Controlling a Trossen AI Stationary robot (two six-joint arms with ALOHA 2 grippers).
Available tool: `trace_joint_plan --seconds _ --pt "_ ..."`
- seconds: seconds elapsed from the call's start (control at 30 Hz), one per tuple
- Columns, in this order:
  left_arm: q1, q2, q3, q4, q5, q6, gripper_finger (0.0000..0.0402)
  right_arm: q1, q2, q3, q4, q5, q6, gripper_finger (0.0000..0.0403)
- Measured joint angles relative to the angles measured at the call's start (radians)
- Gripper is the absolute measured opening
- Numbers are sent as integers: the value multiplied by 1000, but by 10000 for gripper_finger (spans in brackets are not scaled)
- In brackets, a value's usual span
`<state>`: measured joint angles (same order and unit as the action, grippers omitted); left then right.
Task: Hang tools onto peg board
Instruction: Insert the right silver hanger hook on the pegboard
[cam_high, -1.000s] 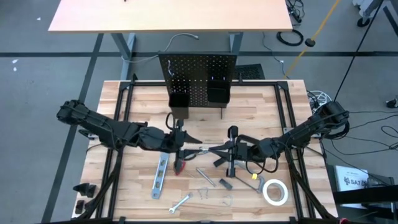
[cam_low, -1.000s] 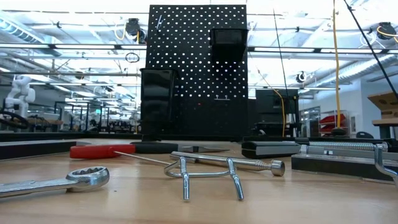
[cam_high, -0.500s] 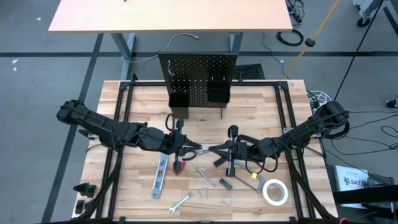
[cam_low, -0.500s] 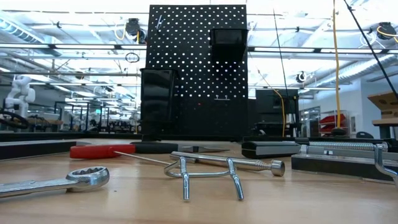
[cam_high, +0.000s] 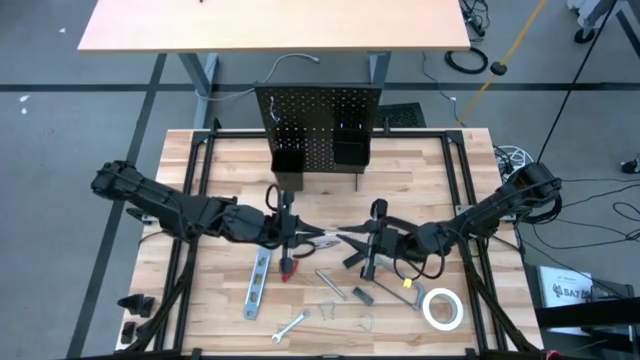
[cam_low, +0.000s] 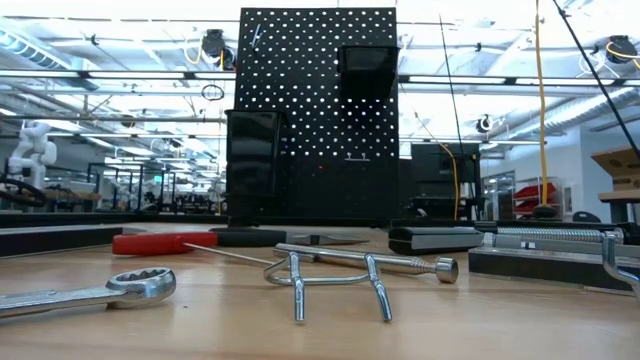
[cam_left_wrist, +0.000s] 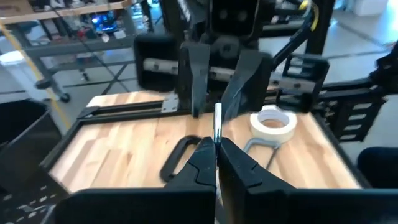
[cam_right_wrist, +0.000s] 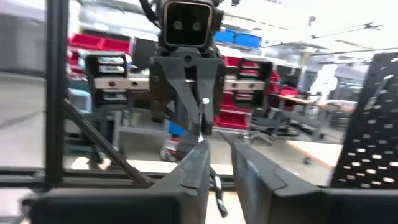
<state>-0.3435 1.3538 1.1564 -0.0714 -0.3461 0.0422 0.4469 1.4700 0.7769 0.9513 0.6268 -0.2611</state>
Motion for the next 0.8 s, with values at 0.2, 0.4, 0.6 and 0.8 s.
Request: trace_joint_plan --seconds 0.2,0.4,0.6,0.8 --pt "-6 -24 0 -35 -66 19 1 36 -76 0 -83 207 -28 144" --pt "-36 -106 1 -86 -247 54 0 87 -191 0 -253 432 -85 198" --pt "-125 -207 1 -102 -650 79 0 128 -258 0 -326 553 -141 206" --pt "-103 -214 3 27 -1069 175 0 111 -281 0 -327 683 -225 202"
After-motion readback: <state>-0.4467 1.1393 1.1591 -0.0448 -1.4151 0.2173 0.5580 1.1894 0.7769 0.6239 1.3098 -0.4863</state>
